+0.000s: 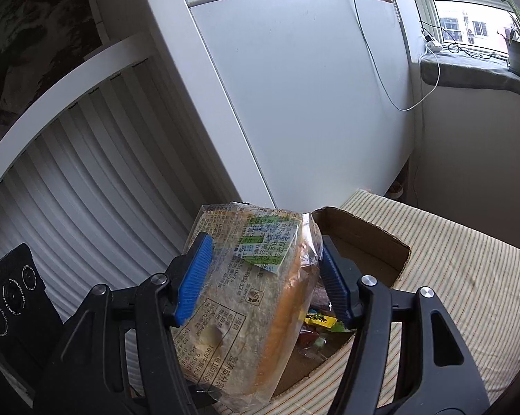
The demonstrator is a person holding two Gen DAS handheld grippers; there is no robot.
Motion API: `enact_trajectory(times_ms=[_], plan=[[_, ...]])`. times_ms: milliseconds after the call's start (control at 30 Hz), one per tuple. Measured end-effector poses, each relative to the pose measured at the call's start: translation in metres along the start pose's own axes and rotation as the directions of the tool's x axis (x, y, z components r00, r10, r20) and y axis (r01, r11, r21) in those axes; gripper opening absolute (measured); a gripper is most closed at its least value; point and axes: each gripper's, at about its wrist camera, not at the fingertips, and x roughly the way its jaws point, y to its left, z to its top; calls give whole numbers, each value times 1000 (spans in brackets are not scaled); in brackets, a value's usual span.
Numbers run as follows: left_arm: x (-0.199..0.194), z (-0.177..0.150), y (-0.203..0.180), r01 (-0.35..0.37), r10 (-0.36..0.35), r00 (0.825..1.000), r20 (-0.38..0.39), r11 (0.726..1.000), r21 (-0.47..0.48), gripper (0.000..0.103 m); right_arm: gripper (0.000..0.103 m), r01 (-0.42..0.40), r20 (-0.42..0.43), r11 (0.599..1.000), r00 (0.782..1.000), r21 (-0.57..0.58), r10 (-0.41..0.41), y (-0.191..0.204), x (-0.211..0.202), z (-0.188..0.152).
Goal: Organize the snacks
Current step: 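Lift the bread loaf with the right tool and lower it into the box, then open the right tool to release the loaf and withdraw both tools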
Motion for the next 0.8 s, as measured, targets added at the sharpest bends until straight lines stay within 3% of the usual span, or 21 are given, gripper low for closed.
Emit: enact_trajectory(times_ms=[267,333,400,600,800], plan=[[22,-4,20,3,-4,999,-31,1000,-26,72,64,-5,-54,1000,999,29,6,-25,35,-4],[31,-8,25,0,-1,998,-56,1000,-31,72,66,39,-82,999,996,15,-38,-32,46,-10],[35,-14,32,-34,32,997,-73,999,-31,73,66,86,-73,996,994,21,-85,-42,49,-18],[25,-30,72,-196,184,976,-120,976,-94,75,66,114,-55,991,992,66,-110,-60,41,-32],[10,-20,83,-229,219,972,-85,964,-133,76,69,131,-33,991,991,34,-130,-47,31,-31]])
